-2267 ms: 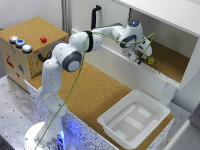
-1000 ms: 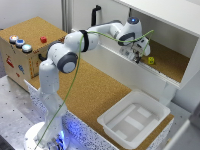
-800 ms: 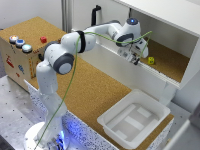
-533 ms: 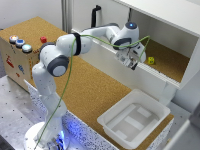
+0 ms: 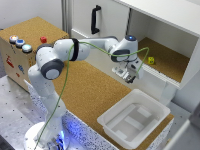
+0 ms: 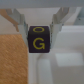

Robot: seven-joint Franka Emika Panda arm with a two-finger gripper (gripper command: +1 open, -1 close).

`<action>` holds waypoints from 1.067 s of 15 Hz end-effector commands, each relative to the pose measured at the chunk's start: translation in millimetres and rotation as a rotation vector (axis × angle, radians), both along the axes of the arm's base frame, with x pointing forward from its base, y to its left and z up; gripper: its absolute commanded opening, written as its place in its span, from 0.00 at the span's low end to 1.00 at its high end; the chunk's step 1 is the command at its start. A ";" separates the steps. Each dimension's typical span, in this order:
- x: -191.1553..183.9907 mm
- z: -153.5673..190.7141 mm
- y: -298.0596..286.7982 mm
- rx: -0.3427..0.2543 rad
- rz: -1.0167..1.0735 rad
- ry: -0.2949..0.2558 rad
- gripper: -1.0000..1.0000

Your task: Store the purple block inside the box

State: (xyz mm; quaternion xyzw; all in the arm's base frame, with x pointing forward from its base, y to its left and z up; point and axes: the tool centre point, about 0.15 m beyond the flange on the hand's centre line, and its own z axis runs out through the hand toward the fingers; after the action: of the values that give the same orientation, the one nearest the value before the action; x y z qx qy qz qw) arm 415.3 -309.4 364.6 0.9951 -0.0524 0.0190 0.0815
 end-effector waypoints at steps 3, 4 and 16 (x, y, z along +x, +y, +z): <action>1.3 -88.9 -91.3 0.027 0.015 0.109 0.00; 3.4 -97.7 -96.3 0.028 0.036 0.103 0.00; 4.5 -82.9 -91.2 0.041 0.116 -0.037 1.00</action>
State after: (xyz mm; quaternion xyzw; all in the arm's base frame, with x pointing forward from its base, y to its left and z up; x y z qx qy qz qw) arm 418.5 -399.8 256.4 0.9952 -0.0081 0.0037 0.0976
